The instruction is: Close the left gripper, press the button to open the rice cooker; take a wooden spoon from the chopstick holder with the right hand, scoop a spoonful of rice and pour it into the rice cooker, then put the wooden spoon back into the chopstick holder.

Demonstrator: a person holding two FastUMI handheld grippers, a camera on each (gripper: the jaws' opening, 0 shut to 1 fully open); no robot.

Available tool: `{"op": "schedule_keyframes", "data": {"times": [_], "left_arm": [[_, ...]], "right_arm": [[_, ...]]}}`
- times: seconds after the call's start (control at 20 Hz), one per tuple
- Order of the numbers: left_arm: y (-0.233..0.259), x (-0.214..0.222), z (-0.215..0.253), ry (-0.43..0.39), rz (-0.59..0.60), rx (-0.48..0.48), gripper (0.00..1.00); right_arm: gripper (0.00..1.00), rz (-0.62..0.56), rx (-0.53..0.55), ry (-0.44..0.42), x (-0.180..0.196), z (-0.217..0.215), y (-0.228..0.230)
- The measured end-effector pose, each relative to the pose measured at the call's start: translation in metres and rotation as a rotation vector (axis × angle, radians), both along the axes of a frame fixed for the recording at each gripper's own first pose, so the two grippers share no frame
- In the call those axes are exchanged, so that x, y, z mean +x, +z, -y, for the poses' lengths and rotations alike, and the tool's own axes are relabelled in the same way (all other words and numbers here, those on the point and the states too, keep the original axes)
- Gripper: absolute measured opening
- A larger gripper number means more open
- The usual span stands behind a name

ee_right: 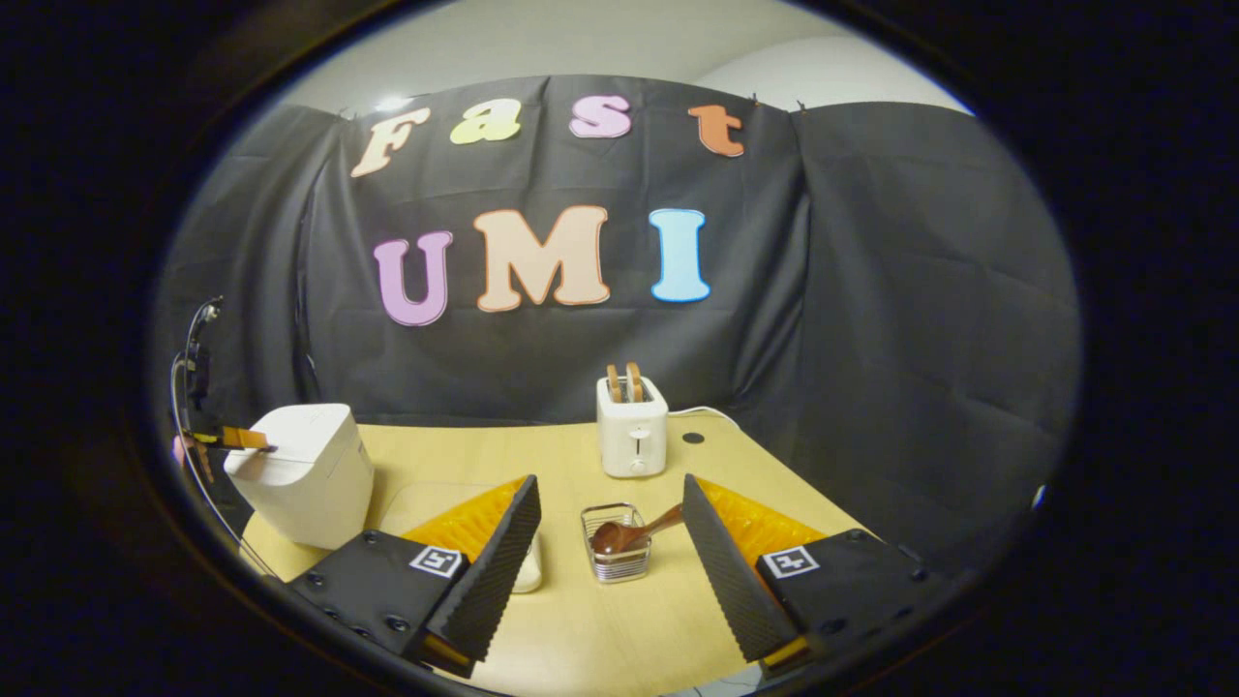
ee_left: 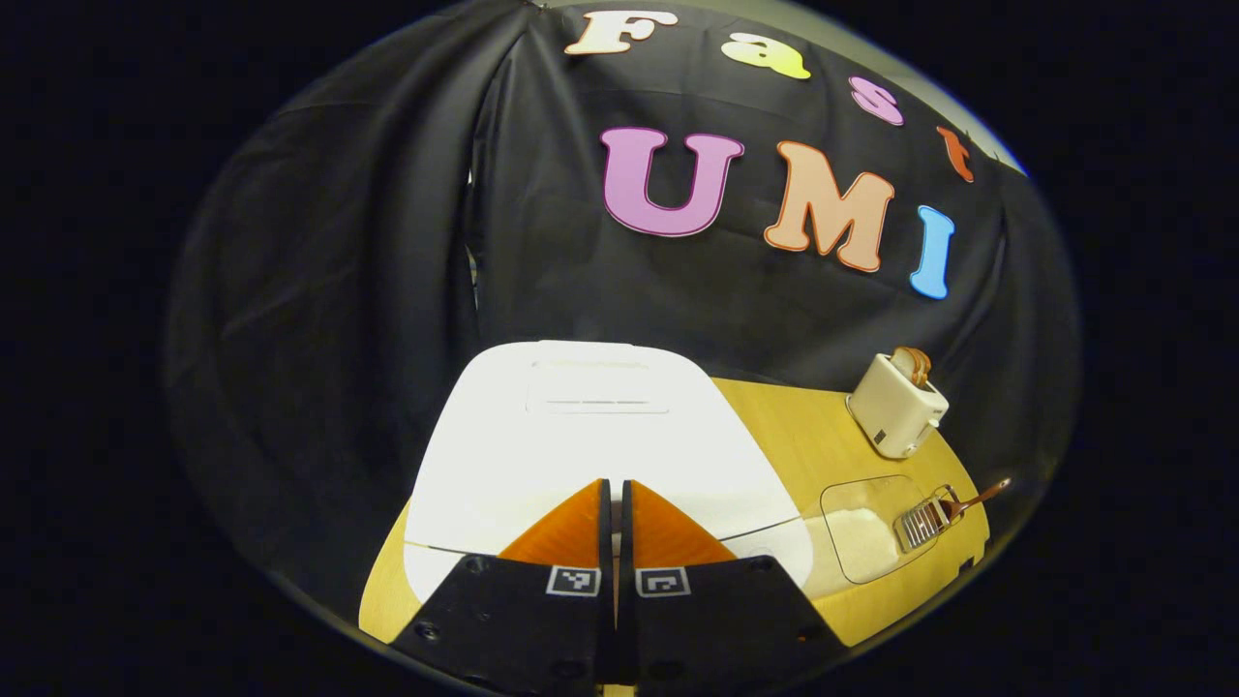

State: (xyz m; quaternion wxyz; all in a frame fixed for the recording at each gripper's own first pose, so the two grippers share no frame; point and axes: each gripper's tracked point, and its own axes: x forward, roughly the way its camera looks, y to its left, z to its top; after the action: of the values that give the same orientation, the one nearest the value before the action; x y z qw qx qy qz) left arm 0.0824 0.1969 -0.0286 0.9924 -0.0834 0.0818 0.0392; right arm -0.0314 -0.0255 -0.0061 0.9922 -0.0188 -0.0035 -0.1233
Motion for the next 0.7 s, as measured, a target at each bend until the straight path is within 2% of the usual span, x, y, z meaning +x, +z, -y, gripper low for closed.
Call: {"op": "schedule_keyframes", "data": {"times": [0.05,0.1,0.4,0.7], "left_arm": [[-0.001,0.001,0.000,-0.001,-0.002,-0.005,0.00],[-0.001,0.001,-0.001,-0.001,-0.002,-0.010,0.00],[0.021,-0.003,-0.001,0.006,0.046,0.015,0.00],[0.077,-0.007,-0.006,0.016,0.156,-0.004,0.00]], "right_arm": [[1.00,0.000,0.005,-0.002,0.001,-0.001,-0.001],[0.92,0.000,0.007,-0.003,0.001,-0.003,-0.001],[0.92,0.014,0.003,0.010,0.004,-0.009,0.002],[0.92,0.023,0.016,0.016,0.002,-0.007,0.000]]}}
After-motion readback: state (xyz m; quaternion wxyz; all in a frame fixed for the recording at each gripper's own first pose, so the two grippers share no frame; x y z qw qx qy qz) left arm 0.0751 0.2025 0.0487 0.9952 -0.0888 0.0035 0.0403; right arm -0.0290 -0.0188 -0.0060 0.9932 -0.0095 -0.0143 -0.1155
